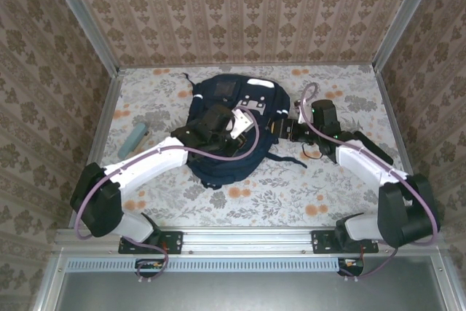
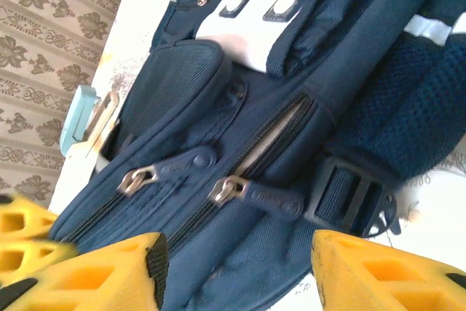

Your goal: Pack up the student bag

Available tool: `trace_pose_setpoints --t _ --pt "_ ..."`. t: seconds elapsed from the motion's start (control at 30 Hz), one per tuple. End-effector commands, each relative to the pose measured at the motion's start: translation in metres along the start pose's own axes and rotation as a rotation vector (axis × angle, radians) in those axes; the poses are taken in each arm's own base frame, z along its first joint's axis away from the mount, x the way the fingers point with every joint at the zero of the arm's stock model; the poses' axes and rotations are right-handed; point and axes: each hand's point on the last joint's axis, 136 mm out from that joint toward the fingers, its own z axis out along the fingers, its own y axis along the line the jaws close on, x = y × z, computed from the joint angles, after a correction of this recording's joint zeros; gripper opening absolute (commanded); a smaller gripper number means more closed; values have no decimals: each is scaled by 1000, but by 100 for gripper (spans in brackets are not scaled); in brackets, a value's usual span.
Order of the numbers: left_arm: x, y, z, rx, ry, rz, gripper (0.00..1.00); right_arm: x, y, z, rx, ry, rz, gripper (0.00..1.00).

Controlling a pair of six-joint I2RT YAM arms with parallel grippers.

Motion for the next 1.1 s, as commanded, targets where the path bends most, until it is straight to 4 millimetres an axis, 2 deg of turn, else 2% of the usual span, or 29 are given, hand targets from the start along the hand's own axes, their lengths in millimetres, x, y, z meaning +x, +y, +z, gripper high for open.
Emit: trace_pose_setpoints --t 0.0,0.2,0.4,0.53,0.67,0.77,1.07 --pt "-23 1 -19 3 -96 14 0 -3 -4 15 -1 49 -17 58" --pt "-26 6 -25 -16 -109 11 0 -1 12 33 -145 126 -105 66" --pt "-27 11 -27 -33 -119 -7 0 9 16 44 -221 202 -126 66" --pt "-27 15 -27 -50 -116 -11 0 21 23 45 -302 240 -168 63" --pt "-25 18 -25 -58 -107 -16 0 25 23 41 -300 245 -203 50" --pt "-23 18 -24 -59 -100 -18 0 26 24 38 -303 237 -212 49" --pt "-24 19 -26 -63 -96 -8 0 41 26 32 -335 289 -245 62"
